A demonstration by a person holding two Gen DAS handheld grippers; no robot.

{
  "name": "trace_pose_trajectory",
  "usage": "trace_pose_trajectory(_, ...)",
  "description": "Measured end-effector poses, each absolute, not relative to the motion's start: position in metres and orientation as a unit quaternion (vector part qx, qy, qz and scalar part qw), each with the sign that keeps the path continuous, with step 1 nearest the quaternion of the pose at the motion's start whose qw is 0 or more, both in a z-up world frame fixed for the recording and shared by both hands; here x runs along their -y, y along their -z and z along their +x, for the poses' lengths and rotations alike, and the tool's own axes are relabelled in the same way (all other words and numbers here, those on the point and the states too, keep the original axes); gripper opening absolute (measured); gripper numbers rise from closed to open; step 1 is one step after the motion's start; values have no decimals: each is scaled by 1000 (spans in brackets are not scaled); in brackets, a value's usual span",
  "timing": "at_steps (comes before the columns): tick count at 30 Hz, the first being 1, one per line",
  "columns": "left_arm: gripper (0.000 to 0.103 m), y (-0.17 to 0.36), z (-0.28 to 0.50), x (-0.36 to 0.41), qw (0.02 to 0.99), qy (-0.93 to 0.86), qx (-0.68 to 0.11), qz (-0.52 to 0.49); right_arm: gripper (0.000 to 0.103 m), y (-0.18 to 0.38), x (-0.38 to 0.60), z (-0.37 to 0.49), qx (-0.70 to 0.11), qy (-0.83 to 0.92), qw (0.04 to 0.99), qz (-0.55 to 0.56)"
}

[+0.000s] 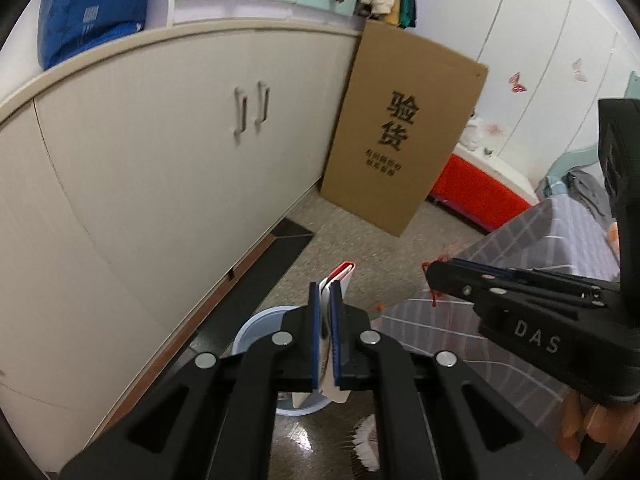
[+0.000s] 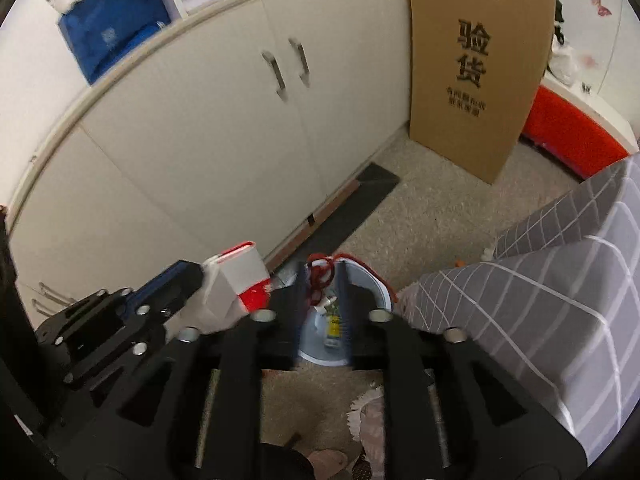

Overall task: Collect trash
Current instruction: 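Carry the red-white carton and red string over the bin, then open the right tool dropping the string while left drops the carton into bin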

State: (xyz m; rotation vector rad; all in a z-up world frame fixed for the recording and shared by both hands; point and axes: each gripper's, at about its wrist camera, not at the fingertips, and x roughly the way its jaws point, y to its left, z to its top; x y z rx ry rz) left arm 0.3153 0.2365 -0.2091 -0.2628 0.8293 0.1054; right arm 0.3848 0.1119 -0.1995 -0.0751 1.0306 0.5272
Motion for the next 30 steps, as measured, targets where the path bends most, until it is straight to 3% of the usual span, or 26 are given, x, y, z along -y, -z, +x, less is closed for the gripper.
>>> trace_pose_trajectory(1,4,213,317,-239,904,-54,-405,-127,62,202,-115,387,-487,-245,838,-39)
trace_pose_trajectory(2,4,218,320,-242,901,-56,-410,-128,65,206,-117,390,-486,-243,839,-40)
trace_pose_trajectory(13,5,245,339,-242,889,-58,-436,-128,65,215,-104,395,-489,-219,843,-34)
trace_pose_trajectory(26,7,225,351,-232,897,-56,-423,-117,71,200,-87,392,-451,-186,873,-10)
trace_pose_trajectory(27,9,224,352,-232,896,-56,-423,-121,73,199,-86,392,-450,-184,874,-9)
trace_pose_trajectory(29,30,224,352,-235,894,-59,-423,-138,73,200,-85,395,-452,-179,874,-6)
trace_pose_trajectory(30,45,223,352,-236,893,-72,-421,-140,73,200,-84,395,-452,-178,874,-3)
